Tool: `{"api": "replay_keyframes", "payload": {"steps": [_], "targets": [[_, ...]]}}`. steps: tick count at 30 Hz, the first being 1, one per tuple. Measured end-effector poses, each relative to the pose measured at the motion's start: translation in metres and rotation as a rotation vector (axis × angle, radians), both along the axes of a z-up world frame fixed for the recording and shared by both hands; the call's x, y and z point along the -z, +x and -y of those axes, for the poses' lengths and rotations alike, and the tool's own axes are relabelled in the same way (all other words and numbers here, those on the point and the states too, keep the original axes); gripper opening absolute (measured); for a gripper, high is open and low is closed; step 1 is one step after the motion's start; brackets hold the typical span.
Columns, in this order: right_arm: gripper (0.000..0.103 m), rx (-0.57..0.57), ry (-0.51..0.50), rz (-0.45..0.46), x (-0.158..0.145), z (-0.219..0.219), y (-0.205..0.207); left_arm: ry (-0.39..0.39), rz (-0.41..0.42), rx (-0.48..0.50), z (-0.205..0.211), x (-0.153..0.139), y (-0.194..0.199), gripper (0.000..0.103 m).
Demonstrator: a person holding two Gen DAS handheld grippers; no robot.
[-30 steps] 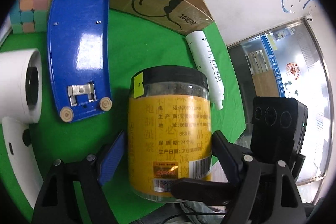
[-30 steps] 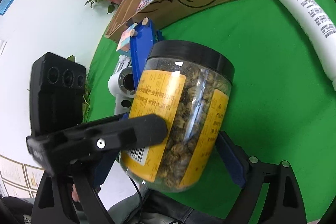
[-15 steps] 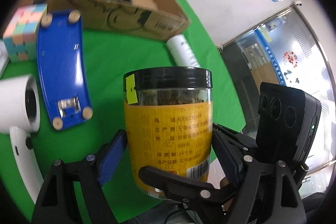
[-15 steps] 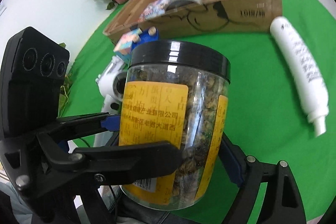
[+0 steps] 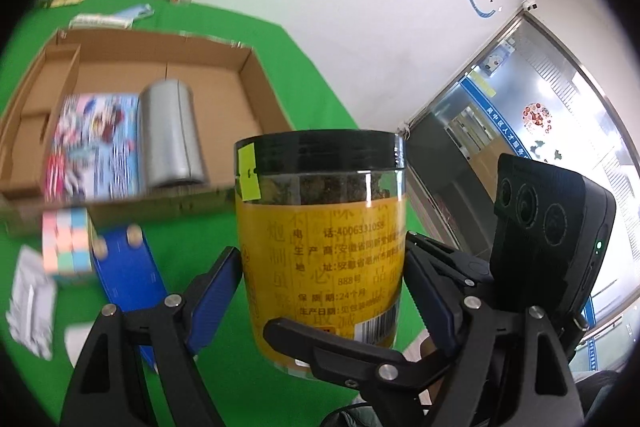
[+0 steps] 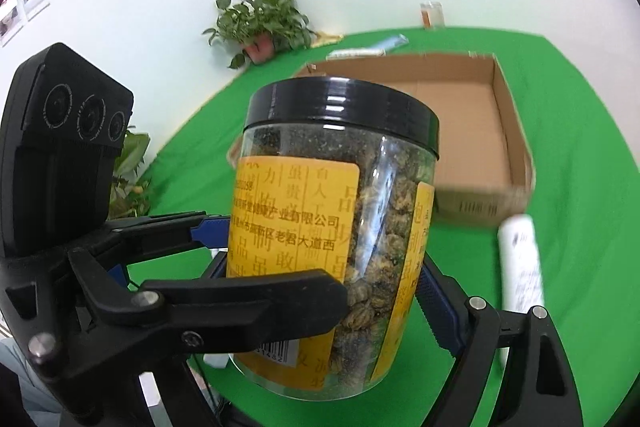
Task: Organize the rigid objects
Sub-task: 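Clamp the yellow jar between both grippers and lift it, then carry the jar over the box and lower it beside the canister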
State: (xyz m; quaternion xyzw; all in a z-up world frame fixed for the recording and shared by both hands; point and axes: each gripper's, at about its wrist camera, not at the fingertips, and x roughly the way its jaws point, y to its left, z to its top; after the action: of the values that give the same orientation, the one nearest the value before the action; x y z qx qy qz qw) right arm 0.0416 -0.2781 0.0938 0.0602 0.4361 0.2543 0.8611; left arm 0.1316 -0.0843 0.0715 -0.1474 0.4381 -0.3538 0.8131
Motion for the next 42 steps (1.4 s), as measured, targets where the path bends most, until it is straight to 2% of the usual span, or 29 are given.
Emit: {"api": "replay_keyframes", "payload": {"steps": [4,9,14,18,22,25,29,33,37,42], "targets": [[0.086,-0.011,-0.016,0.012,-0.027,-0.005,0.039,0.009,0.010,0.003,0.006,-0.021,0.031,0.082],[0.086,-0.041,-0.018,-0.070,-0.046,-0.001,0.100,0.024,-0.028,-0.007,0.016,-0.036,0.082,0.082],[0.086,-0.053,-0.051,-0.118,-0.051,0.006,0.153,0.003,-0.101,-0.014,0.022,-0.030,0.120,0.082],[0.086,-0.052,-0.049,-0.189,-0.029,0.015,0.186,0.020,-0.163,-0.010,0.031,-0.008,0.145,0.082],[0.086,-0.072,-0.040,-0.280,0.011,0.024,0.207,0.066,-0.239,0.000,0.042,0.024,0.163,0.082],[0.085,-0.083,-0.044,-0.330,0.040,0.028,0.212,0.087,-0.290,0.003,0.048,0.046,0.172,0.082],[0.085,-0.074,-0.033,-0.354,0.060,0.034,0.217,0.096,-0.318,0.004,0.053,0.055,0.181,0.083],[0.085,-0.087,-0.039,-0.352,0.069,0.036,0.217,0.145,-0.317,0.024,0.061,0.057,0.184,0.083],[0.085,-0.058,-0.057,-0.370,0.083,0.034,0.221,0.190,-0.251,-0.094,0.051,0.046,0.190,0.083],[0.086,-0.022,-0.040,-0.416,0.096,0.035,0.228,0.206,-0.209,-0.107,0.039,0.042,0.178,0.083]]}}
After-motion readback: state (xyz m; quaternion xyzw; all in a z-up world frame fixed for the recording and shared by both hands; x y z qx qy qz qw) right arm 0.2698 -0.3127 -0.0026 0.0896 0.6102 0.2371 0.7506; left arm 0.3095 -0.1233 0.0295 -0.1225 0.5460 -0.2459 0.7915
